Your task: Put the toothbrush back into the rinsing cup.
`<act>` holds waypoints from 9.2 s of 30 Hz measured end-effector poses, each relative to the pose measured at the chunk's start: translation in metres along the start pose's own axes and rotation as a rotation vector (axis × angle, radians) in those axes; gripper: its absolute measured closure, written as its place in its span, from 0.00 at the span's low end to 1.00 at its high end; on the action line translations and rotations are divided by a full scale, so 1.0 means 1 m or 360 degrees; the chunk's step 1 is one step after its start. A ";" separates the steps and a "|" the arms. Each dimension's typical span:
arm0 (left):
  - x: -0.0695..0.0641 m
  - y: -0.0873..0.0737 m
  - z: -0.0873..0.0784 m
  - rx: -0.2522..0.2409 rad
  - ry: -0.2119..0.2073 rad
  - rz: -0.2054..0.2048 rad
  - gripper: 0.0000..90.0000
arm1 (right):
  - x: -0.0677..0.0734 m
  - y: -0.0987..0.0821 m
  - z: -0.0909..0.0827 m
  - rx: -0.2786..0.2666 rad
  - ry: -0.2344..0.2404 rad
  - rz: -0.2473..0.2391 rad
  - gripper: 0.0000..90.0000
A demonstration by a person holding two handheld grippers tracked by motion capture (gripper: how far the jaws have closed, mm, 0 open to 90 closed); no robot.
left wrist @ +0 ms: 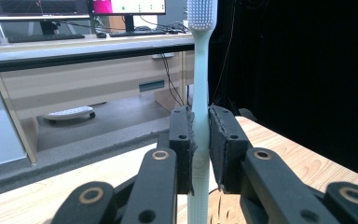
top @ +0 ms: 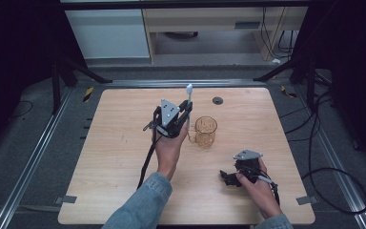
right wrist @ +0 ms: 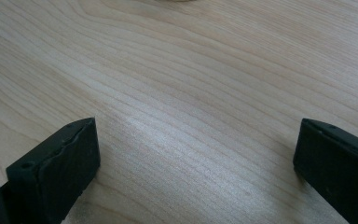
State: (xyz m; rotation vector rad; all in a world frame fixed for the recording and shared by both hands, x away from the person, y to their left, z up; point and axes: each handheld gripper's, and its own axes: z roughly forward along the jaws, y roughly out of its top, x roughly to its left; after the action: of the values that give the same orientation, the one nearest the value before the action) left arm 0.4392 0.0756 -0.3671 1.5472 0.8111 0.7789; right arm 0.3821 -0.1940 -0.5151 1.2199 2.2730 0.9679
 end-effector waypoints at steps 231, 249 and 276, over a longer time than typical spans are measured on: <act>0.002 -0.087 0.026 0.0211 -0.0070 -0.0032 0.81 | -0.018 -0.003 -0.003 0.0004 -0.0007 0.0021 0.00; 0.002 -0.078 0.017 0.0303 -0.0137 0.0025 0.45 | -0.018 -0.003 -0.003 0.0004 -0.0007 0.0025 0.00; 0.030 -0.065 -0.027 0.0672 -0.0248 0.0189 0.09 | -0.017 -0.003 -0.003 0.0005 -0.0017 0.0032 0.00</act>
State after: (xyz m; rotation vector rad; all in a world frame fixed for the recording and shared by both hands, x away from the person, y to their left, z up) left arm 0.4280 0.1215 -0.4275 2.0207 0.8069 0.5842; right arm 0.3882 -0.2105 -0.5150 1.2486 2.2593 0.9629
